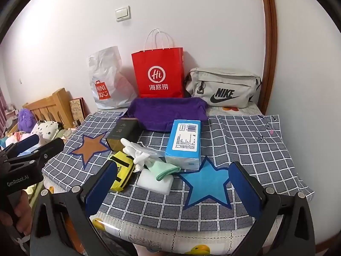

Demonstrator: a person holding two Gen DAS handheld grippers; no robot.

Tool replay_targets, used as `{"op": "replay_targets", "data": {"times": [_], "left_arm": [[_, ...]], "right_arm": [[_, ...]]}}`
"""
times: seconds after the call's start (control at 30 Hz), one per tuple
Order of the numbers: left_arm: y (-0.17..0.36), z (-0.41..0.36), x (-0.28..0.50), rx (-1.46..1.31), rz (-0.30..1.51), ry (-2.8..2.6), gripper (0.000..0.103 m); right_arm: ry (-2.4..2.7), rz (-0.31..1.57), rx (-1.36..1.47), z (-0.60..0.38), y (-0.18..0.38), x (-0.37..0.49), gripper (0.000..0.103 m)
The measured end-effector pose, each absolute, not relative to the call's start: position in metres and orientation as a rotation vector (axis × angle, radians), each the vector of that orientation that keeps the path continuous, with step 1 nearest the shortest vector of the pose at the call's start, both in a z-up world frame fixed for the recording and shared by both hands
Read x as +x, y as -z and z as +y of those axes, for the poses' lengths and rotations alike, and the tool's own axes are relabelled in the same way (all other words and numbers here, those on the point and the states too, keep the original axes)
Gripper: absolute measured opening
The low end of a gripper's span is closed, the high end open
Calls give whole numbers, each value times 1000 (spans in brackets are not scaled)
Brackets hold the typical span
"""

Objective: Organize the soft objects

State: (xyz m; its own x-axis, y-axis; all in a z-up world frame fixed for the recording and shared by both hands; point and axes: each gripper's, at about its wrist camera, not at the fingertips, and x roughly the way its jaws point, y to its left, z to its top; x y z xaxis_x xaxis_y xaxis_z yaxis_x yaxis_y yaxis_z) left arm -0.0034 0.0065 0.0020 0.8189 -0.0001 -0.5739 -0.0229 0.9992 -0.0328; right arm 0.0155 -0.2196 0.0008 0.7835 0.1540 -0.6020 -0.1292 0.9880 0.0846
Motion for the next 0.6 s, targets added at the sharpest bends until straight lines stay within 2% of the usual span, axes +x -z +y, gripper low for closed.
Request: {"op": "replay_targets", "data": {"times": [0.6], "left_arm": [[-7,5,-5,-37,605,-17,103]], "right_arm": [[-158,640,44,-218,-4,13,102]]}}
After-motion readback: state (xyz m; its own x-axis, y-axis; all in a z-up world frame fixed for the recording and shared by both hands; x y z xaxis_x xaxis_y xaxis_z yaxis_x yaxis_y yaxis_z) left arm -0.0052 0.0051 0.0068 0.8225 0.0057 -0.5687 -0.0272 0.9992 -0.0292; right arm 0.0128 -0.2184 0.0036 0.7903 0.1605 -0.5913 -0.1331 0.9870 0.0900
